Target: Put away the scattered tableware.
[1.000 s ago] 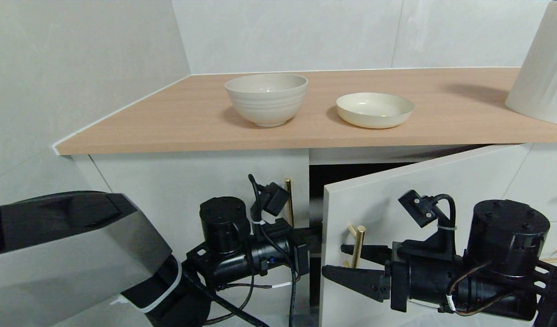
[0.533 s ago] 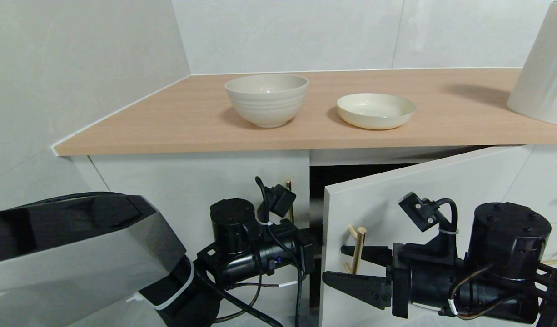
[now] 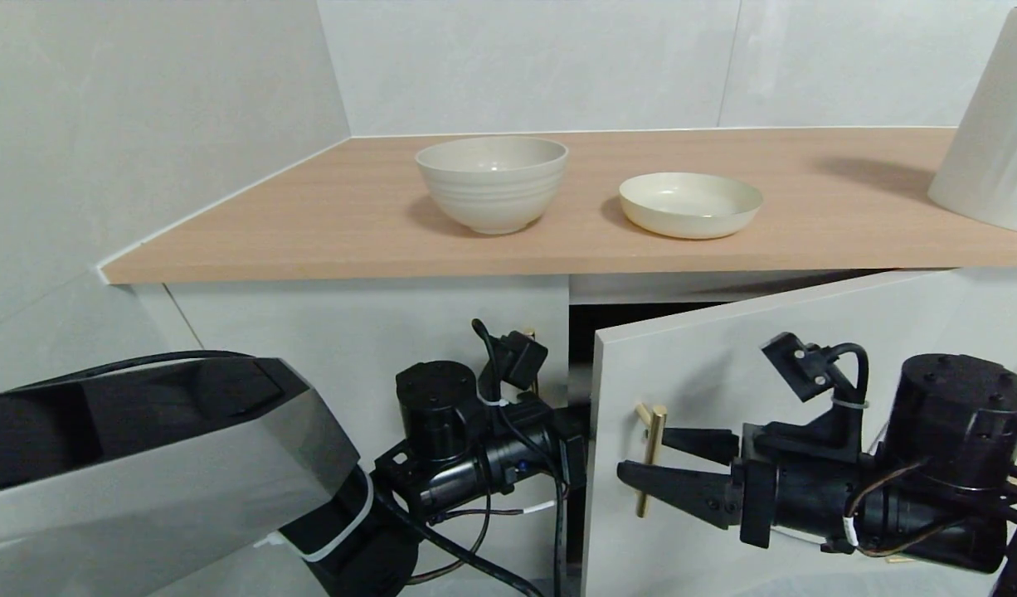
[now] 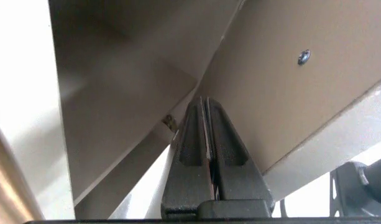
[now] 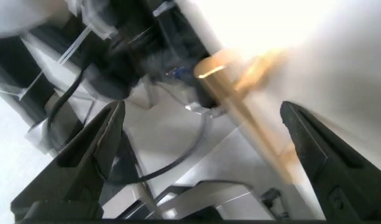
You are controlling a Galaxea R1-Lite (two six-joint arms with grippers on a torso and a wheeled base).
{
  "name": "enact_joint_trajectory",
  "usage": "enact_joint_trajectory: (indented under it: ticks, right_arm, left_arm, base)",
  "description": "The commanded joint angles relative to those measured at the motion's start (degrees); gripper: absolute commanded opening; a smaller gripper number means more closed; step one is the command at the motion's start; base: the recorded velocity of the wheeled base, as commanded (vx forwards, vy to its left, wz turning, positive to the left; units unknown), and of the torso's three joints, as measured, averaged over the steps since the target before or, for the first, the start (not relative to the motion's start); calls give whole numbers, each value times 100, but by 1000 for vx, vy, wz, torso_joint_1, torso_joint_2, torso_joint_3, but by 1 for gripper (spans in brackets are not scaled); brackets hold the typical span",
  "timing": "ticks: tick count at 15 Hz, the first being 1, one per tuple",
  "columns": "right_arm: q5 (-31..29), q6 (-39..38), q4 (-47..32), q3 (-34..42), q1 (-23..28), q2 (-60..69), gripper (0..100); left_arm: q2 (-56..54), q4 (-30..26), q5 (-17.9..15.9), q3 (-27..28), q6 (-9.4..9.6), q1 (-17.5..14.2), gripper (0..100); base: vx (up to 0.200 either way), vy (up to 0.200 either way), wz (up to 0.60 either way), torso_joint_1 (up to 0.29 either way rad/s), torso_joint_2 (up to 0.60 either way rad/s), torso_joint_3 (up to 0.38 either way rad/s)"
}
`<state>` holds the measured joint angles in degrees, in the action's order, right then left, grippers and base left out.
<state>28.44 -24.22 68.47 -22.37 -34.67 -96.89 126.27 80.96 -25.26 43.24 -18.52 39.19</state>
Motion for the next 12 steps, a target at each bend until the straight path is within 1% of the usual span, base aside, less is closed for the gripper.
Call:
enact_joint_trajectory:
  ticks: [1,3,4,5,6,7,8,10,12]
  right_arm:
    - [-225,14,8,242,321,399,100]
    - [-225,190,8,716,373,821,100]
    - [-234,621,-10,1024,303,926,100]
    - [-568,1570,-27,1455,171,935,100]
    - [-752,1710,-27,1543,145,935,100]
    - [-1069,1737,-27,1692,39,988,100]
    - [-1148,1473,-71,1894,-180,1313,100]
    - [-1077,1192,-387,1806,-418,1647,100]
    - [-1060,1174,-669,1771,-567,1682,100]
  left_arm:
    - [-23,8,-23,9,-3,9,0]
    - [-41,8,-14,9,-3,9,0]
    - [-41,8,-14,9,-3,9,0]
    - [-50,8,-14,0,-20,9,0]
    - [-50,8,-14,0,-29,9,0]
    - [-76,8,12,-9,-29,9,0]
    - [-155,-1,65,-35,-29,9,0]
    - [-278,-19,74,-184,-38,18,0]
    - [-270,-27,74,-184,-38,27,0]
  base:
    - [0,0,0,0,0,0]
    - [0,0,0,0,0,0]
    - [0,0,0,0,0,0]
    - [0,0,0,0,0,0]
    - [0,0,0,0,0,0]
    - [0,0,0,0,0,0]
    - [0,0,0,0,0,0]
    - [0,0,0,0,0,0]
    - [0,0,0,0,0,0]
